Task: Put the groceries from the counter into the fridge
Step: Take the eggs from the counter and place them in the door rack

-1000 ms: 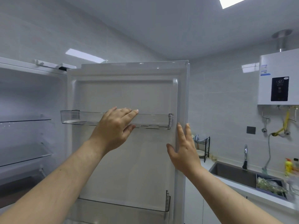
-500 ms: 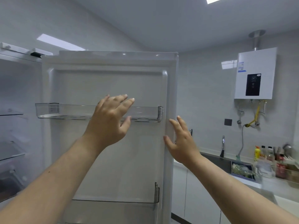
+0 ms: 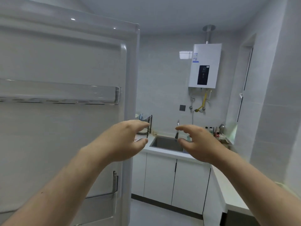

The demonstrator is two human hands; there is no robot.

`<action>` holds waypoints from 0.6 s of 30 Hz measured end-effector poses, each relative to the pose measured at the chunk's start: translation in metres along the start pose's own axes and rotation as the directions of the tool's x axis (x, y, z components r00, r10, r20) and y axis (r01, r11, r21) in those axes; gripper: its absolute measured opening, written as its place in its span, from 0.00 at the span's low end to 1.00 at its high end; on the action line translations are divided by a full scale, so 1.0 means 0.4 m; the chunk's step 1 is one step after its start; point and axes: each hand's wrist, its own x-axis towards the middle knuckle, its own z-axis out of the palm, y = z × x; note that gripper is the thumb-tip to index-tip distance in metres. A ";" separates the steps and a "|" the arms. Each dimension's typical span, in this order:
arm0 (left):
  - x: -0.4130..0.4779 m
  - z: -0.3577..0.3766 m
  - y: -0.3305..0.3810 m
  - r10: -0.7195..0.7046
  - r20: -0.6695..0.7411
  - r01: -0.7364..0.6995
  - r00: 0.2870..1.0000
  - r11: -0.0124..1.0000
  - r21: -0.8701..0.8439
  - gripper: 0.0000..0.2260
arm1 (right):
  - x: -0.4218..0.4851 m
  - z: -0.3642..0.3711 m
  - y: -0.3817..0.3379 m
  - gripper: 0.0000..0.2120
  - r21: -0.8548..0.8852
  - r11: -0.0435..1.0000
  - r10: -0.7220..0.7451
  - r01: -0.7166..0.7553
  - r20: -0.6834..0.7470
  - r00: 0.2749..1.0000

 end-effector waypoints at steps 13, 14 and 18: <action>0.136 0.158 0.175 -0.032 0.186 0.035 0.982 0.999 -0.014 0.26 | -0.194 -0.115 0.233 0.24 -0.087 0.971 0.223 -0.222 0.003 0.975; 0.146 0.164 0.201 -0.030 0.185 0.033 0.982 0.999 -0.015 0.26 | -0.209 -0.130 0.256 0.24 -0.080 0.968 0.239 -0.238 0.002 0.971; 0.188 0.197 0.313 -0.002 0.186 0.008 0.983 1.000 -0.030 0.25 | -0.275 -0.190 0.350 0.23 -0.055 0.955 0.292 -0.293 -0.025 0.956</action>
